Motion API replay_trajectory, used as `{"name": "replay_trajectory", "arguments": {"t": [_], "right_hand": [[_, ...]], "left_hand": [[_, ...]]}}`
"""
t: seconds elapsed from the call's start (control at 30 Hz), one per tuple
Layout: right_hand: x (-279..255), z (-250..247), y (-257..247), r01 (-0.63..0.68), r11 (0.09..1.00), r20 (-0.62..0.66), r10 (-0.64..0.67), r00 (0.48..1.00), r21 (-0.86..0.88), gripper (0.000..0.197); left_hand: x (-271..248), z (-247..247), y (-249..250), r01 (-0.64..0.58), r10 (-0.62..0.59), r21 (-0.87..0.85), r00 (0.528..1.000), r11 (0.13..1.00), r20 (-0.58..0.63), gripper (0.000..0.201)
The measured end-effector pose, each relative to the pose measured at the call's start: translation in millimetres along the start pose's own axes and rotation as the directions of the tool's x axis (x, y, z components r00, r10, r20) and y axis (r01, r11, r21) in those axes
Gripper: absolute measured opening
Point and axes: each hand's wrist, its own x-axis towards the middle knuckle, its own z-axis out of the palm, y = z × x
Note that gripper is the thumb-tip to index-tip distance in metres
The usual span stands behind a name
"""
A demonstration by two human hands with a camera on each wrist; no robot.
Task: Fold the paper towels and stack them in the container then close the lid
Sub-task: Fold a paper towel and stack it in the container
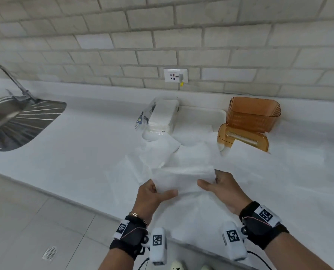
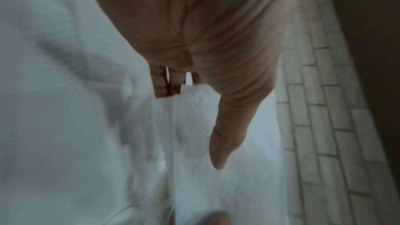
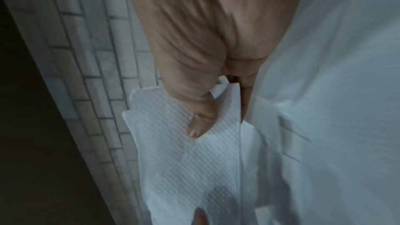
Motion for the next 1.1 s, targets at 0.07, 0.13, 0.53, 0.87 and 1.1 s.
{"name": "replay_trajectory", "arguments": {"t": [0.07,0.13,0.53,0.87,1.1], "right_hand": [[-3.8,6.9,12.6,0.037,0.997,-0.017,-0.038,0.999,-0.067,0.024],[-5.9,9.5,23.6,0.056,0.985,-0.065,-0.067,0.996,-0.163,0.027],[-14.1,30.8,47.5,0.037,0.974,-0.265,-0.097,0.959,-0.221,0.045],[-35.4,26.9,52.9,0.135,0.971,-0.223,-0.179,0.958,-0.197,0.052],[-34.1,37.4,47.6,0.188,0.958,-0.222,-0.236,0.946,-0.217,0.048]], "left_hand": [[1.7,8.9,-15.6,0.026,-0.025,0.011,0.996,1.000,-0.082,0.040],[7.4,12.3,-25.4,0.002,0.008,0.078,0.992,0.997,-0.126,0.032],[14.7,17.2,-38.4,-0.173,0.202,0.256,0.975,0.951,-0.092,0.056],[14.6,2.7,-52.4,-0.252,0.267,0.156,0.961,0.955,-0.079,0.046],[14.9,6.4,-41.7,-0.305,0.307,0.150,0.952,0.940,0.012,0.034]]}}
